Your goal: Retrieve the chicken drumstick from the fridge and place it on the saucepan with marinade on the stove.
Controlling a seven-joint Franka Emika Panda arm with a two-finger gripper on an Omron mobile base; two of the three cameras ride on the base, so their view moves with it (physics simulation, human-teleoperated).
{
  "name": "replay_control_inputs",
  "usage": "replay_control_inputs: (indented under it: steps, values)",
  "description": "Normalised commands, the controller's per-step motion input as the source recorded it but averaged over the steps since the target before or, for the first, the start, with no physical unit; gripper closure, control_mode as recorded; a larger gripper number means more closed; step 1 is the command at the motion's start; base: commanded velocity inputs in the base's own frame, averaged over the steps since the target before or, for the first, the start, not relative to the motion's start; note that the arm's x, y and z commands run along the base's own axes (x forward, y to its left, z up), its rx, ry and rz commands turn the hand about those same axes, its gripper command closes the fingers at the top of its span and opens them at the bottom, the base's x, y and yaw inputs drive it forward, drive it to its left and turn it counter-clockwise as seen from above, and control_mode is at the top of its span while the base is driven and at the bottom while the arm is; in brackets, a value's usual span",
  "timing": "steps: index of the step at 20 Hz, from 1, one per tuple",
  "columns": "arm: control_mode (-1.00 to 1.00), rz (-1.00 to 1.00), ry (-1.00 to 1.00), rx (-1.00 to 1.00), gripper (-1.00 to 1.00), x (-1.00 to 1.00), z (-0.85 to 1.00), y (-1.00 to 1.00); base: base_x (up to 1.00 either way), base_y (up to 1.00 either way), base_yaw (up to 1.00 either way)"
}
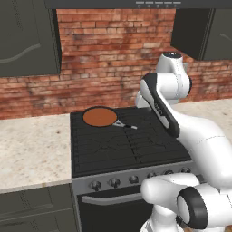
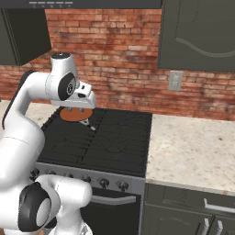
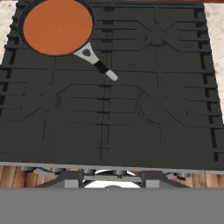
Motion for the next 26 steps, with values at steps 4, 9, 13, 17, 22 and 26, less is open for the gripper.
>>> replay_control_inputs:
  steps: [4,9,13,17,22,26]
  values:
    - [-1.0,-0.01,-0.06,0.0,-1.0,-0.29,0.0,0.0,0.0,0.0,0.0]
    - [-1.0,-0.06,-0.14,0.0,-1.0,-0.7,0.0,0.0,0.0,0.0,0.0]
    - [-1.0,-0.03,-0.12,0.0,-1.0,-0.75,0.0,0.0,0.0,0.0,0.0]
    - [-1.0,-0.03,-0.09,0.0,-1.0,-0.76,0.0,0.0,0.0,0.0,0.0]
    - [-1.0,-0.01,-0.04,0.0,-1.0,-0.3,0.0,0.0,0.0,0.0,0.0]
    - [1.0,0.0,0.0,0.0,-1.0,0.0,0.0,0.0,-0.1,0.0,0.0]
